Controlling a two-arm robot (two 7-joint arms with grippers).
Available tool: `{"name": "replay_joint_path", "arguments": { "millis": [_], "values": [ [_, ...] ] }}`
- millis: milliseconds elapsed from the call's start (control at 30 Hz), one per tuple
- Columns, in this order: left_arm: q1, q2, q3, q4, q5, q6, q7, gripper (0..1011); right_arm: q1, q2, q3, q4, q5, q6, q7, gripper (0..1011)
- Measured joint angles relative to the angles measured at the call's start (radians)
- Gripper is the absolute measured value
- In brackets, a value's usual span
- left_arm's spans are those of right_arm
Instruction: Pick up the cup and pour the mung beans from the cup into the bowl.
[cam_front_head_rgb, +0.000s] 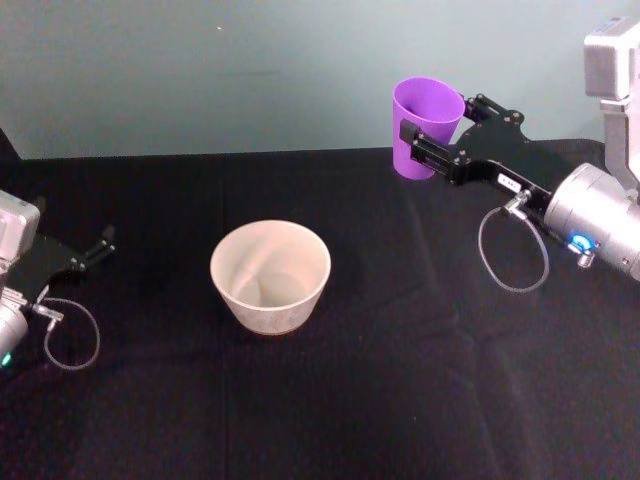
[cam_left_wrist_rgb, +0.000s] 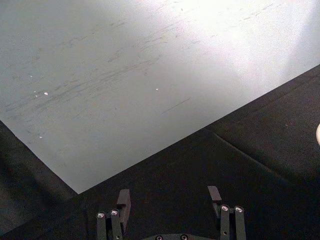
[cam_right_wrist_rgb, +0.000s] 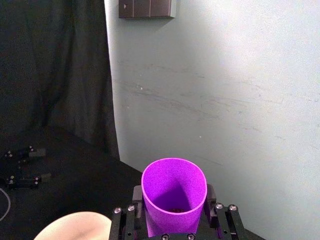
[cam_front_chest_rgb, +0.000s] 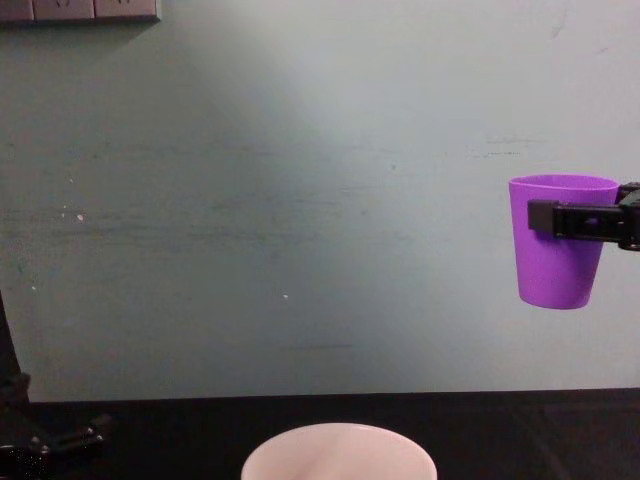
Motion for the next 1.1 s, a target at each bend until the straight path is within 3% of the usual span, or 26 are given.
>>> {"name": "replay_joint_path", "arguments": {
  "millis": [1100],
  "values": [
    [0.0, 0.0, 0.0, 0.0, 0.0, 0.0, 0.0, 1000, 0.0, 0.0, 0.0, 0.0, 0.0, 0.0, 0.0, 720]
  ]
}}
